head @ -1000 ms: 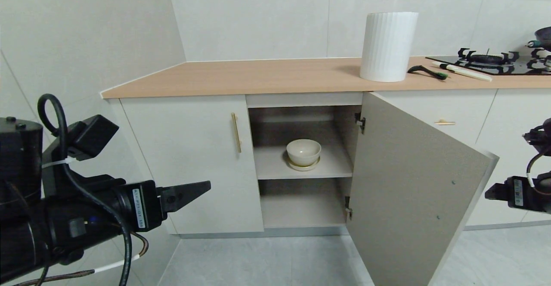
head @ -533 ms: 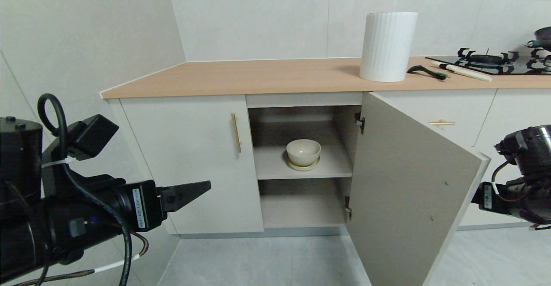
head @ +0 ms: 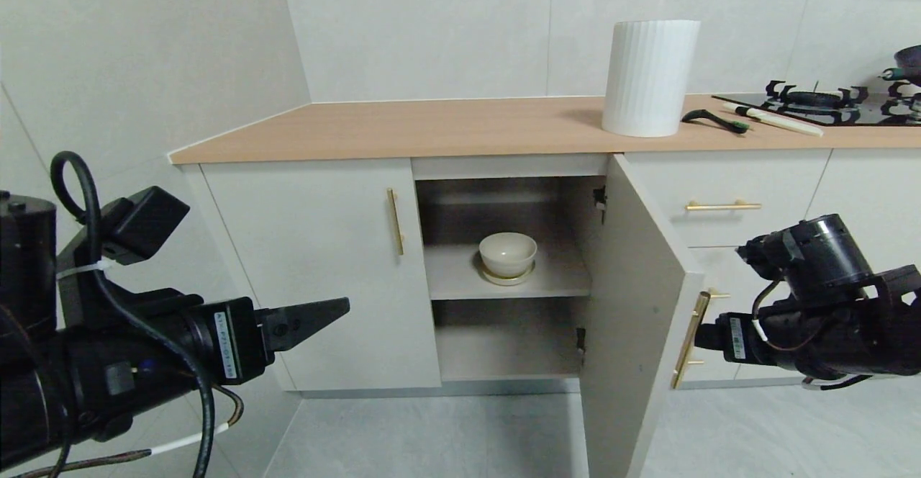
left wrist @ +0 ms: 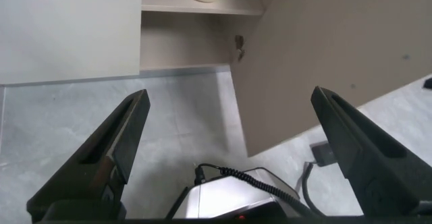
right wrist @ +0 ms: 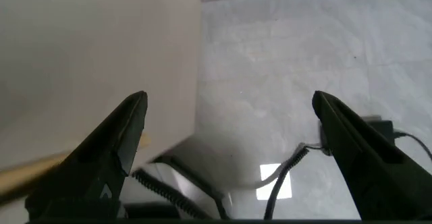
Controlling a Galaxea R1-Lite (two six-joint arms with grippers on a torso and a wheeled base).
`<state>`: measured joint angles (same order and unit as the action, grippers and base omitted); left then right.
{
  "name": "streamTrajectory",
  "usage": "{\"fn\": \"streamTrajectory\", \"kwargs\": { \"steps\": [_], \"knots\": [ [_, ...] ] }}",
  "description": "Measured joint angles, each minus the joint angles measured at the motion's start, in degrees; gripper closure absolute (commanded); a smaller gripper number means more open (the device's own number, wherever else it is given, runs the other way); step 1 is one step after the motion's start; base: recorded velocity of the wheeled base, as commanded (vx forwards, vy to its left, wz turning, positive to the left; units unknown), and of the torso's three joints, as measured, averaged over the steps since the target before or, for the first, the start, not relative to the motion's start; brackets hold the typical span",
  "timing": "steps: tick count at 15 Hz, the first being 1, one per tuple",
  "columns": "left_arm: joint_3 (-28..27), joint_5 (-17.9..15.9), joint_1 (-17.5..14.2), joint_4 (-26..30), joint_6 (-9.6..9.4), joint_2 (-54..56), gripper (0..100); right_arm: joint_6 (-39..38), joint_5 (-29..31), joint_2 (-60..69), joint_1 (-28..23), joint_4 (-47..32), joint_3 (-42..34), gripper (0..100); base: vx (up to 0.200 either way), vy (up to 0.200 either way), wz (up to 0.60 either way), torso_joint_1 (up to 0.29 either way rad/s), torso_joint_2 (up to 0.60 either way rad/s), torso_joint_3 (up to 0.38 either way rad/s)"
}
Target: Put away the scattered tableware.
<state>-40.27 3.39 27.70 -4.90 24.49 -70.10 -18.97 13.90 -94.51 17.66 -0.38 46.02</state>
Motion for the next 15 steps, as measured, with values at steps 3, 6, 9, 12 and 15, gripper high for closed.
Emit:
{"fn": "streamTrajectory", "kwargs": {
  "steps": [3, 6, 9, 12, 15],
  "knots": [
    [-0.11, 0.06, 0.05, 0.00, 0.00, 0.09, 0, 0.06, -4.86, -3.55, 3.45, -0.11, 5.63, 0, 0.000, 0.000, 0.00, 0.000, 0.00, 0.000],
    [-0.20, 0.16, 0.00, 0.01, -0.05, 0.63, 0, -0.05, -7.56, -8.77, 7.03, 0.02, 12.43, 0, 0.000, 0.000, 0.00, 0.000, 0.00, 0.000],
    [-0.20, 0.22, 0.02, 0.09, -0.09, 0.85, 0, -2.00, -9.34, -13.40, 9.79, 0.54, 17.35, 0, 0.000, 0.000, 0.00, 0.000, 0.00, 0.000],
    [-0.17, 0.20, 0.06, 0.09, -0.09, 0.78, 0, -3.91, -9.98, -17.14, 10.58, 5.74, 18.48, 0, 0.000, 0.000, 0.00, 0.000, 0.00, 0.000],
    [0.05, 0.20, 0.09, 0.11, -0.20, 0.74, 0, -5.06, -10.11, -19.10, 10.84, 6.67, 18.68, 0, 0.000, 0.000, 0.00, 0.000, 0.00, 0.000]
  ]
}}
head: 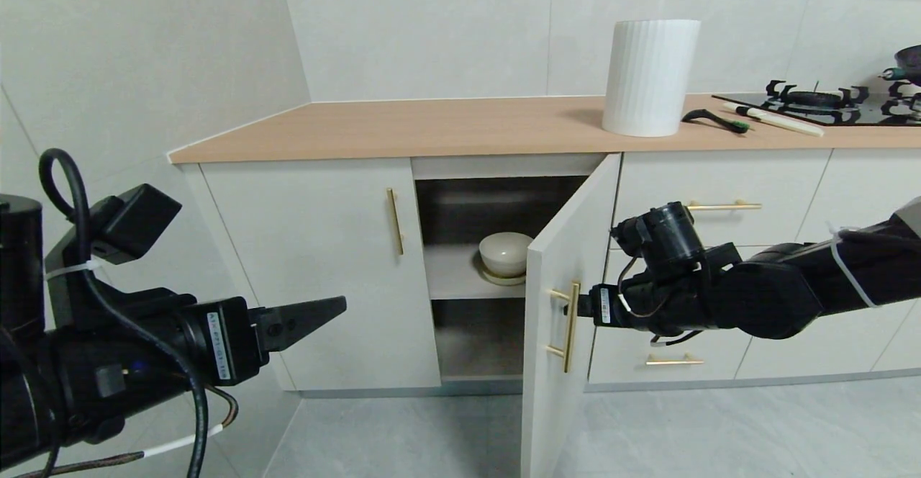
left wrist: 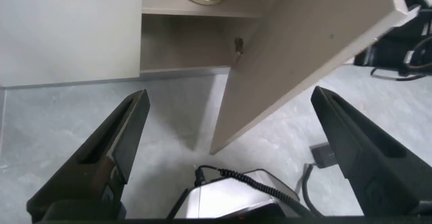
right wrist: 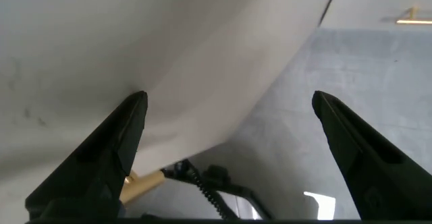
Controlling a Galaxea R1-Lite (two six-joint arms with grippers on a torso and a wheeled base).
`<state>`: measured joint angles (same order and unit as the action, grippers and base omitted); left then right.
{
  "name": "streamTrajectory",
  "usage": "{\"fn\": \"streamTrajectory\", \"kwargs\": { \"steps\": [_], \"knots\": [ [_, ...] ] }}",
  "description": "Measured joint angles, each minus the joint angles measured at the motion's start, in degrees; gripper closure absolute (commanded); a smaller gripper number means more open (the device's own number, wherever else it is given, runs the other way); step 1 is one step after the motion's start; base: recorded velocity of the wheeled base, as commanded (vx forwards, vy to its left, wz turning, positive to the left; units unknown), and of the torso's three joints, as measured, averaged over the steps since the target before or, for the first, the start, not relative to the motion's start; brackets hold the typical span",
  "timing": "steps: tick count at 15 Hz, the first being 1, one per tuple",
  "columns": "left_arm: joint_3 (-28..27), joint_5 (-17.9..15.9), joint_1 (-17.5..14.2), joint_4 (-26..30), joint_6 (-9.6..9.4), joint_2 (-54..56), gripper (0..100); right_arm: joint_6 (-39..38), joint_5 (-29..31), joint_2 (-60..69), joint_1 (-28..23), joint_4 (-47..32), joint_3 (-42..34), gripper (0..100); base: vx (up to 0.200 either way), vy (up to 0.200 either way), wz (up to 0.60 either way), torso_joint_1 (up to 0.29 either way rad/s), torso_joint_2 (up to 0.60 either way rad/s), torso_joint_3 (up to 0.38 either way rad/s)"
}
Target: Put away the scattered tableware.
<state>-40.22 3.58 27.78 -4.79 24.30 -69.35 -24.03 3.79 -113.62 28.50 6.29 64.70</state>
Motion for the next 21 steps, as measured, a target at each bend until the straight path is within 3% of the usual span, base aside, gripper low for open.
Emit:
{"fn": "streamTrajectory", "kwargs": {
  "steps": [2, 7, 15, 21],
  "knots": [
    [0.06, 0.05, -0.04, 0.22, -0.93, 0.00, 0, -0.60, 0.00, -0.55, -0.04, 1.12, 0.07, 0, 0.200, 0.000, 0.00, 0.005, 0.00, 0.005],
    [0.00, 0.09, -0.20, 0.34, -1.12, -0.10, 0, -2.16, -0.02, -1.49, 0.60, 2.68, -0.09, 0, 0.200, 0.000, 0.00, 0.004, 0.00, 0.002],
    [0.11, 0.07, -0.20, 0.09, -1.04, -0.18, 0, -11.23, -0.16, -5.92, 3.27, 12.90, 0.88, 0, 0.000, 0.000, 0.00, 0.000, 0.00, 0.000],
    [0.00, 0.00, -0.20, 0.06, -0.87, -0.22, 0, -24.06, 1.21, -12.57, 3.47, 14.75, 9.36, 0, 0.000, 0.000, 0.00, 0.000, 0.00, 0.000]
  ]
}}
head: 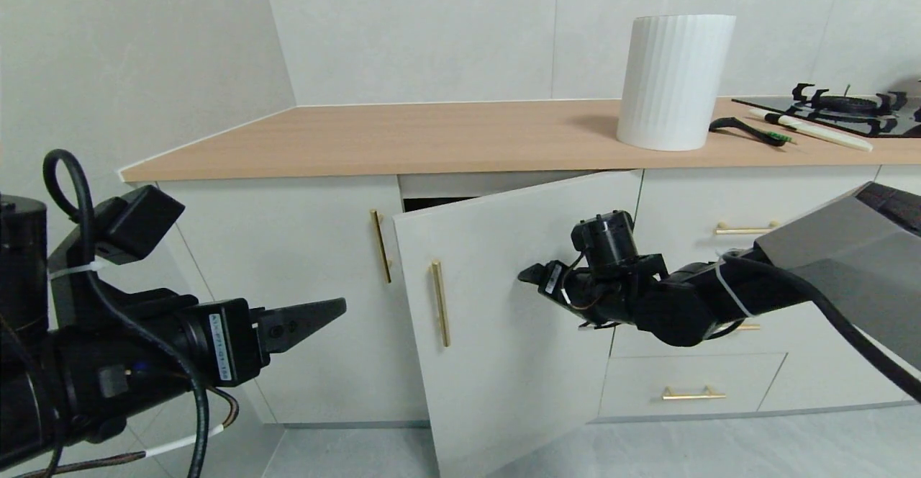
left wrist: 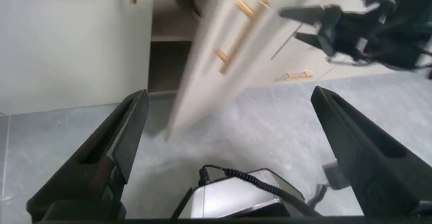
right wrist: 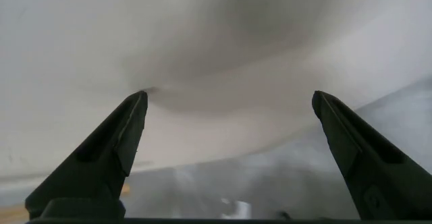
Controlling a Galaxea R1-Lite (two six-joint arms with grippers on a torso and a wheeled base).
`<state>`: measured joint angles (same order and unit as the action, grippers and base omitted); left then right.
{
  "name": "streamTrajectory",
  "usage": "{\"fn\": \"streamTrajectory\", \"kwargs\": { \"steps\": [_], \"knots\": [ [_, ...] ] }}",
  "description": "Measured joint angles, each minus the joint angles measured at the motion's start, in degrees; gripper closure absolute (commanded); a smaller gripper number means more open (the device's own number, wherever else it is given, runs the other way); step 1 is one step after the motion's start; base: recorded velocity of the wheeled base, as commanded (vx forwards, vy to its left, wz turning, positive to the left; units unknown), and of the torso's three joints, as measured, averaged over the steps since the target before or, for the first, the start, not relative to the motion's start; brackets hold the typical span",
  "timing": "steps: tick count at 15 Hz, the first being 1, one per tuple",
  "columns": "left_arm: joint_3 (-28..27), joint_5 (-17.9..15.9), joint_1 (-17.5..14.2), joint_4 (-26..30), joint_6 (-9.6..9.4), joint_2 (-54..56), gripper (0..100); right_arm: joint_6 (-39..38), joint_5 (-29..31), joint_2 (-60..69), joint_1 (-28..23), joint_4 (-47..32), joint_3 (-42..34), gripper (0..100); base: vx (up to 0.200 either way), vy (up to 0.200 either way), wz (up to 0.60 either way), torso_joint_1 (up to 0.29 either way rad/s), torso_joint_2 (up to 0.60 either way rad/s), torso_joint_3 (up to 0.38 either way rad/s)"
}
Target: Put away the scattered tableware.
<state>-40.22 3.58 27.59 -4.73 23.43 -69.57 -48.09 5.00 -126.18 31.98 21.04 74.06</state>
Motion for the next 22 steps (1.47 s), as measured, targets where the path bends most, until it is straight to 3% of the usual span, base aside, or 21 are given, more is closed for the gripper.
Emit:
{"fn": "streamTrajectory", "kwargs": {
  "steps": [5, 9, 13, 19, 22],
  "knots": [
    [-0.05, -0.02, 0.00, -0.02, 0.00, -0.05, 0, -6.89, 1.13, -4.55, -2.95, -0.29, 7.23, 0, 0.000, 0.000, 0.00, 0.000, 0.00, 0.000],
    [0.06, -0.04, 0.02, 0.00, 0.00, -0.05, 0, -7.91, 3.64, -7.67, -4.52, -0.30, 10.80, 0, 0.000, 0.000, 0.00, 0.000, 0.00, 0.000],
    [0.06, -0.02, 0.00, 0.00, 0.00, -0.35, 0, -7.80, 10.02, -11.28, -5.68, -0.62, 15.52, 0, 0.000, 0.000, 0.00, 0.000, 0.00, 0.000],
    [0.15, 0.00, 0.00, 0.02, 0.00, -0.57, 0, -7.80, 10.19, -12.21, -6.05, -0.90, 16.18, 0, 0.000, 0.000, 0.00, 0.000, 0.00, 0.000],
    [0.15, 0.05, 0.00, -0.05, 0.00, -0.49, 0, -7.58, 7.75, -9.64, -5.35, -1.07, 12.37, 0, 0.000, 0.000, 0.00, 0.000, 0.00, 0.000]
  ]
}}
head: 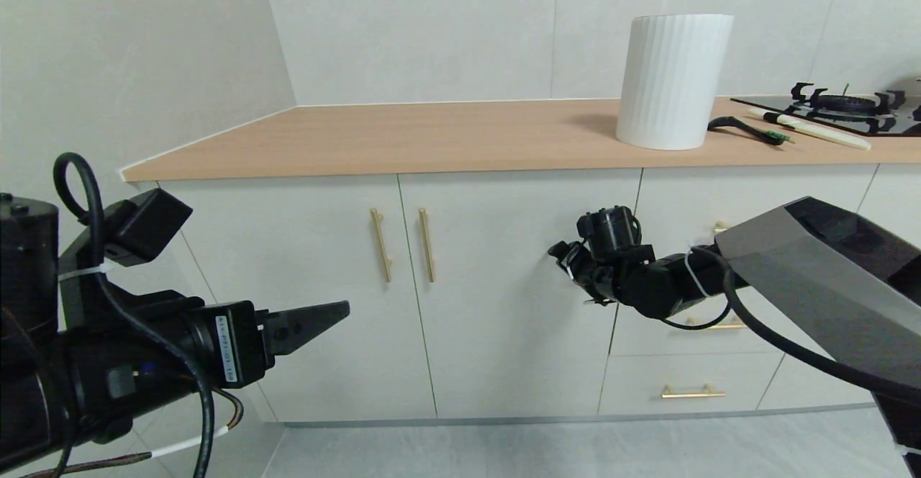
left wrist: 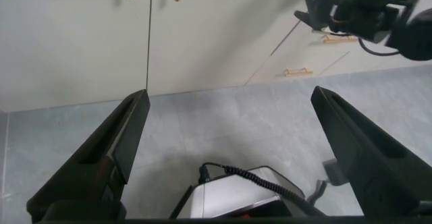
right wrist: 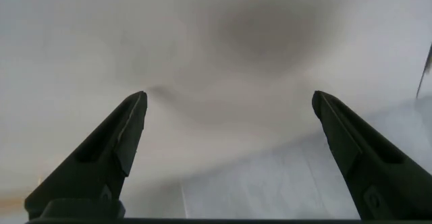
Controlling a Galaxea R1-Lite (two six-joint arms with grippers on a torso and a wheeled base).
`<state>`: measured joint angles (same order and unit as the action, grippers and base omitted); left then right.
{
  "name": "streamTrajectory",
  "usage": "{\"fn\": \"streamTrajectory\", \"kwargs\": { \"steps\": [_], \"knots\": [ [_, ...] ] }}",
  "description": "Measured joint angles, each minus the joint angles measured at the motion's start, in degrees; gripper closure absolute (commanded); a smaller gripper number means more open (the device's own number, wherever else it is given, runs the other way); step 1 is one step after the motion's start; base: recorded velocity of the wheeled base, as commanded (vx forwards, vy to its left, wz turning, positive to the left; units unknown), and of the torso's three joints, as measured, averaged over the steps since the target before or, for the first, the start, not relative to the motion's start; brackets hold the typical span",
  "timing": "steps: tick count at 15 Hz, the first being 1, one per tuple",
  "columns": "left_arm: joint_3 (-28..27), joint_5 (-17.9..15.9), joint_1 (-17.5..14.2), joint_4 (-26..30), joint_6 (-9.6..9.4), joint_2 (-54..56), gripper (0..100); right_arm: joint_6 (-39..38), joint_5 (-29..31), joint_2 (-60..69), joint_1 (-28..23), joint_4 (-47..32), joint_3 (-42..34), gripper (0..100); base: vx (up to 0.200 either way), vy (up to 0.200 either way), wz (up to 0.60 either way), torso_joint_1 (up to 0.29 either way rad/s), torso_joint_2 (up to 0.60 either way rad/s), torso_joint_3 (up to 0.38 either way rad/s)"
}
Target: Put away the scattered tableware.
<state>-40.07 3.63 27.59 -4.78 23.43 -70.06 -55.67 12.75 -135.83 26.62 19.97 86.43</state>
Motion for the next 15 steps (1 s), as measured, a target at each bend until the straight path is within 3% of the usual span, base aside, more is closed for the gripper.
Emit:
{"fn": "streamTrajectory", "kwargs": {
  "steps": [3, 7, 12, 15],
  "knots": [
    [-0.04, 0.41, -0.05, -0.06, -0.11, 0.83, 0, 2.83, -6.95, 8.74, 1.79, 0.52, -9.42, 0, 0.000, 0.000, 0.00, 0.000, 0.00, 0.000],
    [1.38, 0.90, -1.22, 0.16, -0.90, 8.68, 0, 10.95, -9.63, 28.11, 2.97, 2.52, -25.62, 0, 0.000, 0.000, 0.00, 0.000, 0.00, 0.000],
    [9.90, 1.04, -4.99, 1.23, -6.00, 26.87, 0, 26.61, -5.64, 60.53, 2.86, 2.96, -45.09, 0, 0.000, 0.000, 0.00, 0.000, 0.00, 0.000],
    [12.65, 0.90, -8.44, 6.78, -10.68, 41.29, 0, 36.93, -3.47, 82.82, -1.44, -2.29, -53.86, 0, 0.000, 0.000, 0.00, 0.000, 0.00, 0.000]
  ]
}}
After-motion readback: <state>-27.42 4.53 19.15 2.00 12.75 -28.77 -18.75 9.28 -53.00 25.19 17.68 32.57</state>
